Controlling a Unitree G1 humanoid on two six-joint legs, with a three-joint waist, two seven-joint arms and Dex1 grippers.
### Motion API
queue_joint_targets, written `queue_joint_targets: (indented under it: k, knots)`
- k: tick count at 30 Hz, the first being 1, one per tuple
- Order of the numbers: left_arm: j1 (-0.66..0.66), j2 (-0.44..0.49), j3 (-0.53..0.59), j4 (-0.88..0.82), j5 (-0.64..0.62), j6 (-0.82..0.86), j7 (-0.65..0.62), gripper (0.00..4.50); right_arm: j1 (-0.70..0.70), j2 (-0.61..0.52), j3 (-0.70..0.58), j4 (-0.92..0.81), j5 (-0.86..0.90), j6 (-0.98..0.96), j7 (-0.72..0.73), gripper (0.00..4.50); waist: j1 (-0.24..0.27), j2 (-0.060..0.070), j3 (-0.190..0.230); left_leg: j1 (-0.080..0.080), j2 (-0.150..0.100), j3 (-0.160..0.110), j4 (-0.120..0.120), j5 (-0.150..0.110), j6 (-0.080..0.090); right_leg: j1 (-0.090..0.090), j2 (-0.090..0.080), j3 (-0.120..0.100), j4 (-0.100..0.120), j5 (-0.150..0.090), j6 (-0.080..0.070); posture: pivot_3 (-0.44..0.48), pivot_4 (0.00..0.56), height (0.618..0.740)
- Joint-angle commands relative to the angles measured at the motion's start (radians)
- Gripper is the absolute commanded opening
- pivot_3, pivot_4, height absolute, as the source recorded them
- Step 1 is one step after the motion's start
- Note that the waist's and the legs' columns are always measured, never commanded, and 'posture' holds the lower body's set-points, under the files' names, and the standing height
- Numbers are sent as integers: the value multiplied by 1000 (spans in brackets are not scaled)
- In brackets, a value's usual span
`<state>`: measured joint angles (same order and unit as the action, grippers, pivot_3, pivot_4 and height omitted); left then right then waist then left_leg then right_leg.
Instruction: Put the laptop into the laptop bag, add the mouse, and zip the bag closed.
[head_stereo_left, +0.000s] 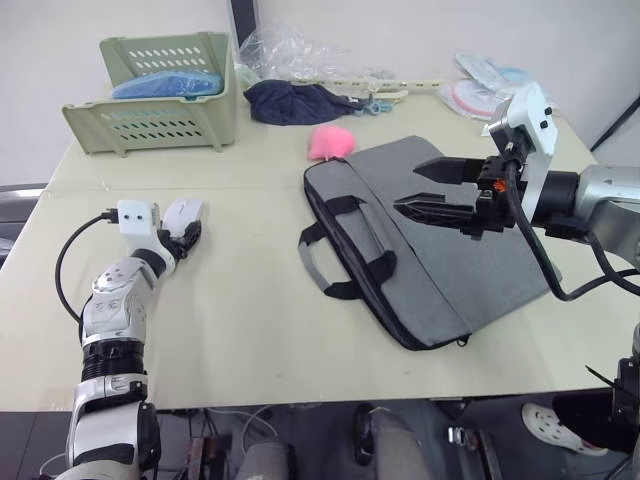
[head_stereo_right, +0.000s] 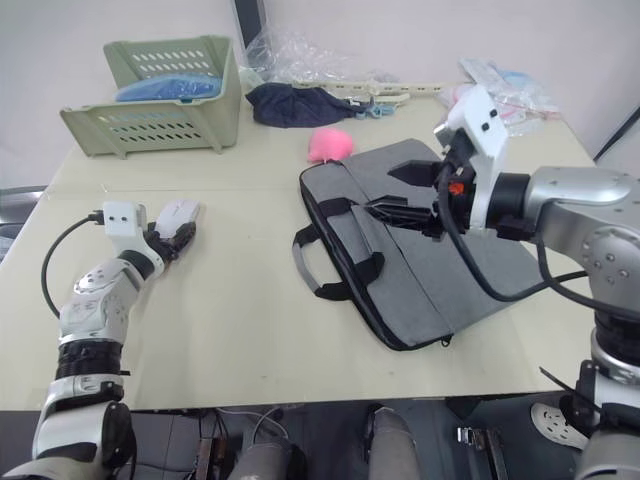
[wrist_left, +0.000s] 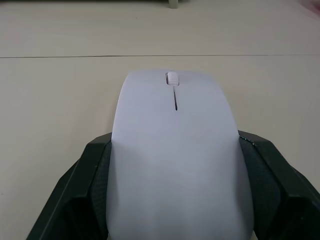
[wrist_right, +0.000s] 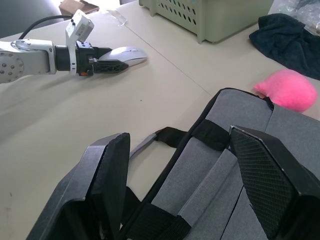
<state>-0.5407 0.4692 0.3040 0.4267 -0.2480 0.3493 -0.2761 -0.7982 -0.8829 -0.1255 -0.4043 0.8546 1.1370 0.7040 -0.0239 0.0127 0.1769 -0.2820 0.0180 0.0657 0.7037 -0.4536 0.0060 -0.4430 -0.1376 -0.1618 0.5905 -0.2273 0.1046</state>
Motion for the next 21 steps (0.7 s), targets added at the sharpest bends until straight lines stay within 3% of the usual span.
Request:
queue_joint_targets:
  k: [1, 7, 12, 17, 21]
  knots:
    - [29, -23, -9, 22, -6, 32, -6, 2807, -9, 0, -20, -33, -11, -18, -27, 3536, 0, 0, 0, 0, 0, 0, 0, 0, 0, 0, 0, 0, 0, 0, 0, 0, 150, 740]
    - [93, -21, 6, -121, -41, 45, -39, 2807, -4, 17, 10, -66, -47, -6, -87, 3536, -3, 0, 0, 0, 0, 0, 0, 0, 0, 0, 0, 0, 0, 0, 0, 0, 150, 740]
    - [184, 34, 4, -377, -122, 133, -148, 2807, 8, 65, 65, -117, -128, 6, -204, 3536, -3, 0, 0, 0, 0, -1, 0, 0, 0, -1, 0, -1, -1, 0, 0, 0, 150, 740]
    - [211, 93, 41, -573, -273, 276, -250, 2807, 50, 187, 100, -150, -194, 53, -367, 3536, -2, -1, 0, 0, 1, -1, 0, 0, 0, -1, 0, -1, -1, 0, 0, 0, 150, 740]
    - [220, 128, 64, -633, -345, 346, -284, 2807, 88, 300, 149, -175, -244, 90, -483, 3536, -4, -1, 0, 0, 1, -2, 0, 0, 0, -1, 0, -1, -1, 0, 0, 0, 150, 740]
